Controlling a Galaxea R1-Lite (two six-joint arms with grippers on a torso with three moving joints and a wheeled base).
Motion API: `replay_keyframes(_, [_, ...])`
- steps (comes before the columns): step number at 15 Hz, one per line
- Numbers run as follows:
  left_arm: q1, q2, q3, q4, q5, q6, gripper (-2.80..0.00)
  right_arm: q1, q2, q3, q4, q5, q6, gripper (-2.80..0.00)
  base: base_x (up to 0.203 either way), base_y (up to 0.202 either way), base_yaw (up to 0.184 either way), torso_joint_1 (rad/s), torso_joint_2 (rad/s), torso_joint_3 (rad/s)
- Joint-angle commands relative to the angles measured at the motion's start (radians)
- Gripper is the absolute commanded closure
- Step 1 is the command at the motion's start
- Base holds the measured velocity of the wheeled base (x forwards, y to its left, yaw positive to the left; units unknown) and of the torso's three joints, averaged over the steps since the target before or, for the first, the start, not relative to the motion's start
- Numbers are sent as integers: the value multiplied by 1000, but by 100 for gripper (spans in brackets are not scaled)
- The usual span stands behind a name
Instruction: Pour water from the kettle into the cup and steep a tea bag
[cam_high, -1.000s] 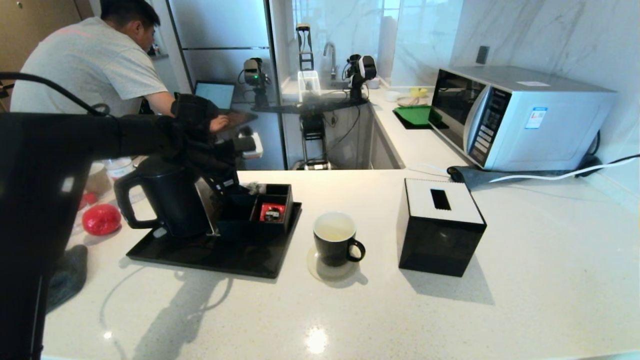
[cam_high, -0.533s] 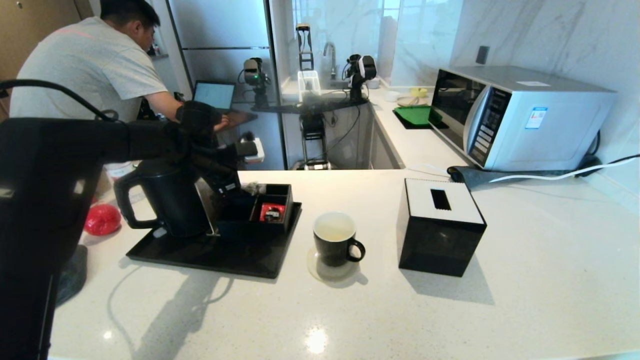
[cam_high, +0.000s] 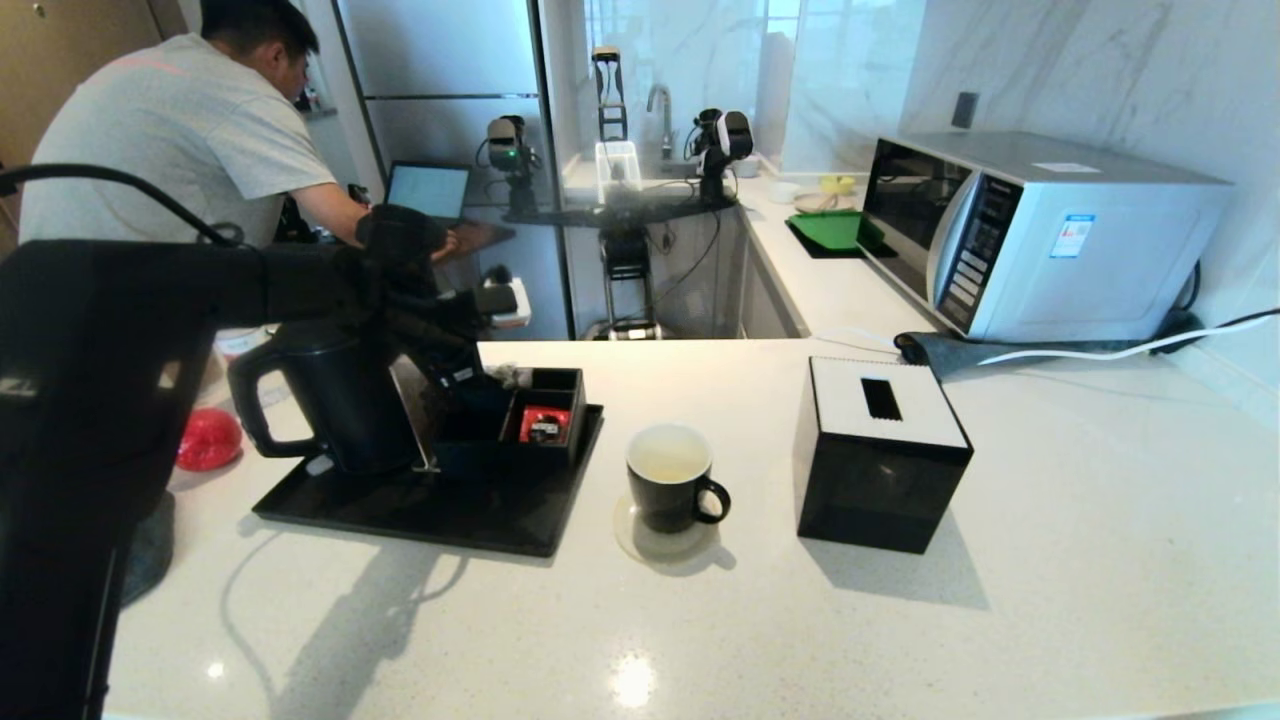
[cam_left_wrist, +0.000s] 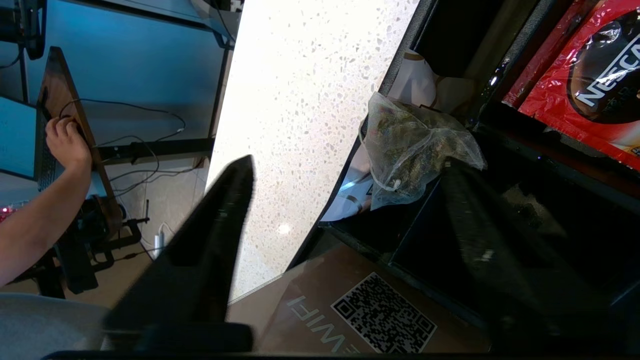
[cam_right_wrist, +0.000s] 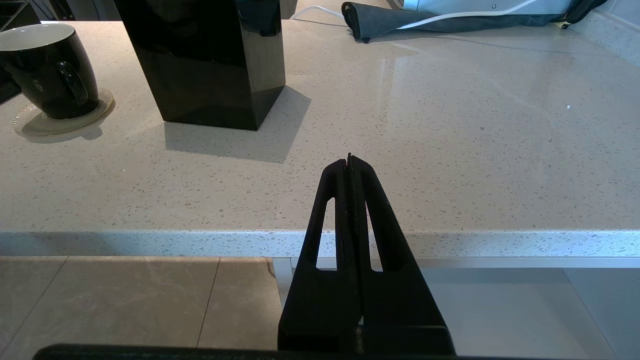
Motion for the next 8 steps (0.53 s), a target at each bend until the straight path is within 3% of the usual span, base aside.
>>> replay_keyframes(1, [0,2,0,2,-1,3,0,0,1,0,0,0,0,0,0,0,0,0,0,0])
replay_keyframes(8, [0,-1,-14,4,-1,2,0,0,1,0,0,0,0,0,0,0,0,0,0,0])
